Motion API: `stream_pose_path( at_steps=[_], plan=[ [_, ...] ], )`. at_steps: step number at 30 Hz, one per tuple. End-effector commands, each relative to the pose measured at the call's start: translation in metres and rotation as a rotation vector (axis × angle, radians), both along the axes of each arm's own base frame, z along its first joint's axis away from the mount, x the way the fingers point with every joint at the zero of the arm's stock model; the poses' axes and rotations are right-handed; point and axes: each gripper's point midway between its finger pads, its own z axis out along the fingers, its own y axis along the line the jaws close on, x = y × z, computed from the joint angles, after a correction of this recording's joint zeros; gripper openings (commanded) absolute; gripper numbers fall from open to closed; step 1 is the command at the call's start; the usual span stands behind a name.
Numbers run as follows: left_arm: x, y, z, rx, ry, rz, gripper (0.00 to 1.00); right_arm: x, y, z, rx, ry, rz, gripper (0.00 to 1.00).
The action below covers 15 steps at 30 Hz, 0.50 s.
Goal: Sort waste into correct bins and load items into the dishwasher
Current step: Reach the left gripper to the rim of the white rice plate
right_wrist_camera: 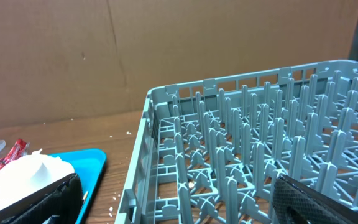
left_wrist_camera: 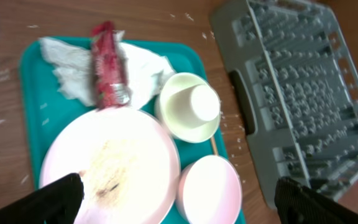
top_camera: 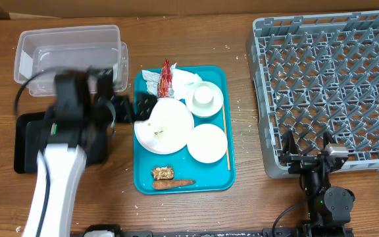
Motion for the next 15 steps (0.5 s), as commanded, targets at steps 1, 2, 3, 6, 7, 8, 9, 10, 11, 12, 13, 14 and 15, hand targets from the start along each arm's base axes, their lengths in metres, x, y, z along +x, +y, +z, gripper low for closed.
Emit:
stream_pose_path(
  at_steps=[1,2,3,6,7,8,9,10,11,12,13,14,15],
  plan=[
    [0.027,-0.034,0.017,-0.020,-0.009,-0.151,1.00,0.000,-0.002,-0.002,-0.004,-0.004,-0.009,1.00],
    [0.034,-0.042,0.017,-0.052,0.012,-0.162,1.00,0.000,-0.002,-0.002,-0.004,-0.004,-0.009,1.00],
    [0.038,-0.047,0.017,-0.087,0.036,-0.169,1.00,0.000,-0.002,-0.002,-0.004,-0.004,-0.009,1.00],
    [0.047,-0.052,0.003,-0.089,0.080,-0.173,1.00,0.000,-0.002,-0.002,-0.004,-0.004,-0.009,1.00],
    [0.049,-0.049,-0.005,-0.058,0.102,-0.153,1.00,0.000,-0.002,-0.002,-0.004,-0.004,-0.009,1.00],
    [0.050,-0.044,-0.015,-0.012,0.131,-0.119,1.00,0.000,-0.002,-0.002,-0.004,-0.004,-0.009,1.00],
    [0.050,-0.036,-0.029,0.058,0.174,-0.062,1.00,0.000,-0.002,-0.002,-0.004,-0.004,-0.009,1.00],
    [0.049,-0.027,-0.040,0.128,0.205,-0.013,1.00,0.000,-0.002,-0.002,-0.004,-0.004,-0.009,1.00],
    [0.047,-0.018,-0.050,0.211,0.233,0.031,1.00,0.000,-0.002,-0.002,-0.004,-0.004,-0.009,1.00],
    [0.045,-0.009,-0.058,0.287,0.250,0.062,1.00,0.000,-0.002,-0.002,-0.004,-0.004,-0.009,1.00],
    [0.042,-0.001,-0.065,0.358,0.263,0.089,1.00,0.000,-0.002,-0.002,-0.004,-0.004,-0.009,1.00],
    [0.042,0.008,-0.069,0.425,0.270,0.116,1.00,0.000,-0.002,-0.002,-0.004,-0.004,-0.009,1.00],
    [0.043,0.014,-0.073,0.477,0.268,0.139,1.00,0.000,-0.002,-0.002,-0.004,-0.004,-0.009,1.00]
  ],
)
